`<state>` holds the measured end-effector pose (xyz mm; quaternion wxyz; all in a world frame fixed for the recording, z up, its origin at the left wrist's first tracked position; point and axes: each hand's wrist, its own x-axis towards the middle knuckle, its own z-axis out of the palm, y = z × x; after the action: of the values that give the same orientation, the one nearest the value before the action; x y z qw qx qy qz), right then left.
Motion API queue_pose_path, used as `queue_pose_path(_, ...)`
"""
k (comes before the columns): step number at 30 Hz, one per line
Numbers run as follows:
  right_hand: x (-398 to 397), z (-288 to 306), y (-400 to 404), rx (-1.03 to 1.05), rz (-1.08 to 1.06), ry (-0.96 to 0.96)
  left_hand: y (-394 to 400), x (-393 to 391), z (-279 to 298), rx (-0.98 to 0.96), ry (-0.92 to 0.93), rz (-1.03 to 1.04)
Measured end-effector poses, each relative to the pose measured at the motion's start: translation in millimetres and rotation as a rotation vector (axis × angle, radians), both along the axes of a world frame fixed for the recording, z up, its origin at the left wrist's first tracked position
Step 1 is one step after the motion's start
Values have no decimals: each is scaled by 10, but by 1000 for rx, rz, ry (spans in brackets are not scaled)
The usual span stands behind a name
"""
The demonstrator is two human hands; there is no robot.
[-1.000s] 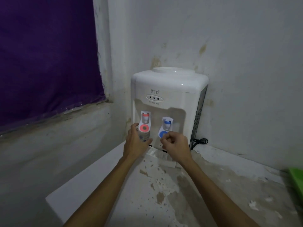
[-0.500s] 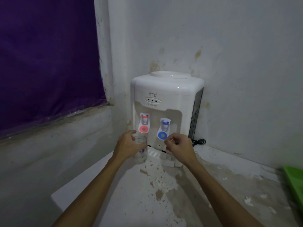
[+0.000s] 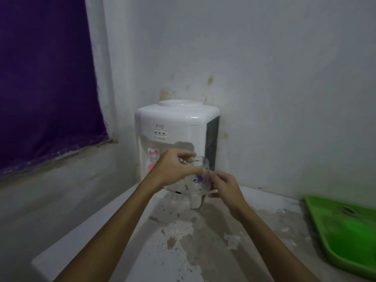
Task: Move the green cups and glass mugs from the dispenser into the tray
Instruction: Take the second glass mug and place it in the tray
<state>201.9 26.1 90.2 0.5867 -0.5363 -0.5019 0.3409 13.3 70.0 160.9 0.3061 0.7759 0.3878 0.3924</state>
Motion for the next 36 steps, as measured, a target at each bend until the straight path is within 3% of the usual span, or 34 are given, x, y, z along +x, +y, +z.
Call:
queue_pose_path(3, 321, 88, -317, -74, 5, 269, -158, 551, 89, 47, -32, -86)
queue_pose_path(6, 733, 101, -645, -93, 39, 703, -373, 1172, 128, 76, -66, -165)
queue_pose_path(9, 966, 193, -900, -65, 107, 1012, -540, 1610, 114, 130, -98, -197)
queue_pose_path(12, 1279, 297, -1163, 31, 51, 1191, -747, 2091, 78, 164, -149, -235)
queue_pose_path(15, 1612, 372, -1415, 82, -17, 1235, -968, 2554, 36, 170, -181, -304)
queue_pose_path(25, 2646, 412, -2002, 56, -381, 1030, -1205, 3524, -132, 101, -98, -595)
queue_pose_path(30, 3084, 386, -2018, -8, -688, 695, -1094, 3861, -439, -5, -58, -612)
queue_pose_path(36, 3491, 312, -1893, -53, -860, 250, -887, 4213, -793, -15, 62, -601)
